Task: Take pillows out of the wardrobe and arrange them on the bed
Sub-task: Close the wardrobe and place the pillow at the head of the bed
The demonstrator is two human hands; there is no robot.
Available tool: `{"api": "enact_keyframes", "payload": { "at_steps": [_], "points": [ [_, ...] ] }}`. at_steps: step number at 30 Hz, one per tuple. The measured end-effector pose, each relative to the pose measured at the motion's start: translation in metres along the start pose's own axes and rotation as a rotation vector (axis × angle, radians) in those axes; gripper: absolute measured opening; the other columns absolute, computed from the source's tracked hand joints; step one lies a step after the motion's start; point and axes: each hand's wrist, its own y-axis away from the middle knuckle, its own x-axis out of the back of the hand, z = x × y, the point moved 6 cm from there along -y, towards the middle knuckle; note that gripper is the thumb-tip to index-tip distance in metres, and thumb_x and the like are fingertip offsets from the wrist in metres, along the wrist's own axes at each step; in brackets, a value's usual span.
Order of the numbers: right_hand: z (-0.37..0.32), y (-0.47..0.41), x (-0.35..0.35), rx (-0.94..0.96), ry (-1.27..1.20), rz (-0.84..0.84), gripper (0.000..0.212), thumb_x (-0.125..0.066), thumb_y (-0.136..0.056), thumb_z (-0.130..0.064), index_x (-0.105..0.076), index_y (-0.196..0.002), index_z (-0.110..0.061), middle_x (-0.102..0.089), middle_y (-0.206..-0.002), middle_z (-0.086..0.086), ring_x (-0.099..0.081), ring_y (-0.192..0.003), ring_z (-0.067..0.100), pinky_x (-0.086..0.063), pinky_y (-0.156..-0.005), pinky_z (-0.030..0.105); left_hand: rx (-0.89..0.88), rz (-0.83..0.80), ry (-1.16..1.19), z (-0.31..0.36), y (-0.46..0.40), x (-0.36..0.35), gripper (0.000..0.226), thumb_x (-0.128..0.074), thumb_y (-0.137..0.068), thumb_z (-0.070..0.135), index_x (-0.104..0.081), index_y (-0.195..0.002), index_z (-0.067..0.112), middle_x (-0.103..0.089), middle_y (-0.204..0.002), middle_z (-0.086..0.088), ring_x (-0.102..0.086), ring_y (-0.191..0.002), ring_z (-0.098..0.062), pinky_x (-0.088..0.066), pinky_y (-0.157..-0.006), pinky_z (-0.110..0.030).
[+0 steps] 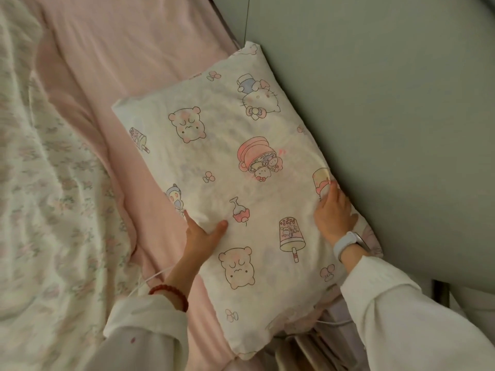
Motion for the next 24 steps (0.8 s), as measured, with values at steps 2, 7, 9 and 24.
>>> {"api": "enact_keyframes", "payload": {
  "at_steps": [2, 7, 9, 24],
  "points": [
    [-0.003, 0.006, -0.001, -0.025, -0.009, -0.035, 0.050, -0.026, -0.095, -0.020, -0.010, -0.143, -0.016, -0.020, -0.152, 0.009, -0.016, -0.137, 0.033, -0.015, -0.107, 0.063, 0.051, 0.020, -0.099, 0.001, 0.001, 0.008, 0.103, -0.073, -0.070, 0.046, -0.007, -0.143, 0.017, -0.035, -0.142, -0.016, -0.035, -0.128, -0.033, -0.034, -0.104, -0.050],
    [-0.028, 0.050, 0.007, 0.097, 0.035, -0.019, 0.052, -0.037, -0.091, -0.015, -0.021, -0.141, -0.014, -0.014, -0.152, 0.019, -0.011, -0.138, 0.035, -0.020, -0.109, 0.054, -0.109, 0.233, -0.422, 0.024, 0.038, 0.041, 0.084, -0.063, -0.080, 0.042, -0.013, -0.143, 0.016, -0.031, -0.144, -0.011, -0.036, -0.126, -0.033, -0.033, -0.101, -0.049],
    [-0.052, 0.082, -0.003, 0.205, -0.064, -0.060, 0.047, -0.037, -0.092, -0.011, -0.030, -0.137, -0.008, -0.024, -0.149, 0.020, -0.018, -0.137, 0.034, -0.023, -0.110, 0.047, -0.164, 0.240, -0.433, 0.023, 0.060, 0.055, 0.075, -0.059, -0.084, 0.037, -0.018, -0.142, 0.014, -0.030, -0.146, -0.012, -0.032, -0.130, -0.031, -0.030, -0.105, -0.050],
    [-0.249, 0.520, -0.169, 0.845, -0.134, -0.656, 0.027, -0.043, -0.093, -0.014, -0.058, -0.115, -0.011, -0.063, -0.117, 0.008, -0.056, -0.109, 0.022, -0.035, -0.081, 0.015, -0.031, 0.732, -0.003, -0.243, 0.346, 0.390, 0.036, -0.053, -0.090, 0.023, -0.052, -0.123, 0.009, -0.056, -0.125, -0.010, -0.050, -0.115, -0.022, -0.036, -0.092, -0.029]
  ]
}}
